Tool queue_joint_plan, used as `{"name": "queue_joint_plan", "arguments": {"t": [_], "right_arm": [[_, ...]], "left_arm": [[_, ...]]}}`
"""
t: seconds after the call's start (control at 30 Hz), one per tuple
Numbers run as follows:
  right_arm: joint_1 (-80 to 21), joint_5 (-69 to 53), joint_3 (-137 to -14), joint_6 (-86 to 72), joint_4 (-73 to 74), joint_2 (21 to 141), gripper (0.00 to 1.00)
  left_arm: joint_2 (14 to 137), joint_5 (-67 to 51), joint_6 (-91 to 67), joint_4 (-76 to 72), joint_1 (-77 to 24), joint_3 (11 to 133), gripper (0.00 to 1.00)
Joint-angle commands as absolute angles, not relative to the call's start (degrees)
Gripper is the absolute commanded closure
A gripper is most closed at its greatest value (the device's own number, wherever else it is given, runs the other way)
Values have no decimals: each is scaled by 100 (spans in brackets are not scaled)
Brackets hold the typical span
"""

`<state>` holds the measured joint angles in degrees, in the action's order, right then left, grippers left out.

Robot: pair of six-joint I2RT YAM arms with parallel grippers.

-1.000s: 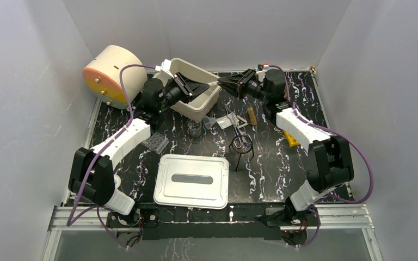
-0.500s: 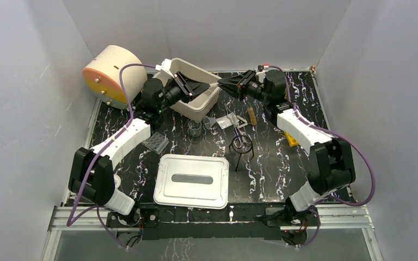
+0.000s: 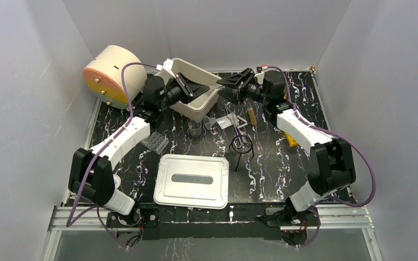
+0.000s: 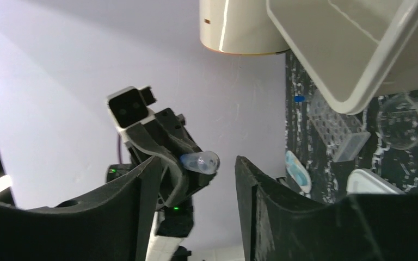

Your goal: Organize the chemistry lab equipment

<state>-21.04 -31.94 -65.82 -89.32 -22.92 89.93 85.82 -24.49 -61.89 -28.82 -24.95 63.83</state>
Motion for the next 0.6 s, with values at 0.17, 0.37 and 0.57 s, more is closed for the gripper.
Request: {"name": "queue_joint_plan", "arguments": {"t": [0.17,0.37,0.57], "right_arm": [[-2010,-2831,-6744,-7359,-939,8421,27],[-1955,-2463,-7010,-6552,-165,8250,27],[-1956,-2245,-7169,-6190,299,8225,31]], "left_arm": [[7764,-2074,-4460,738,-2140,7392,100],[7541,-1273,-3437,3392,-1861,8012,100],[7236,421,-2860,4542,-1443,7824,100]]}}
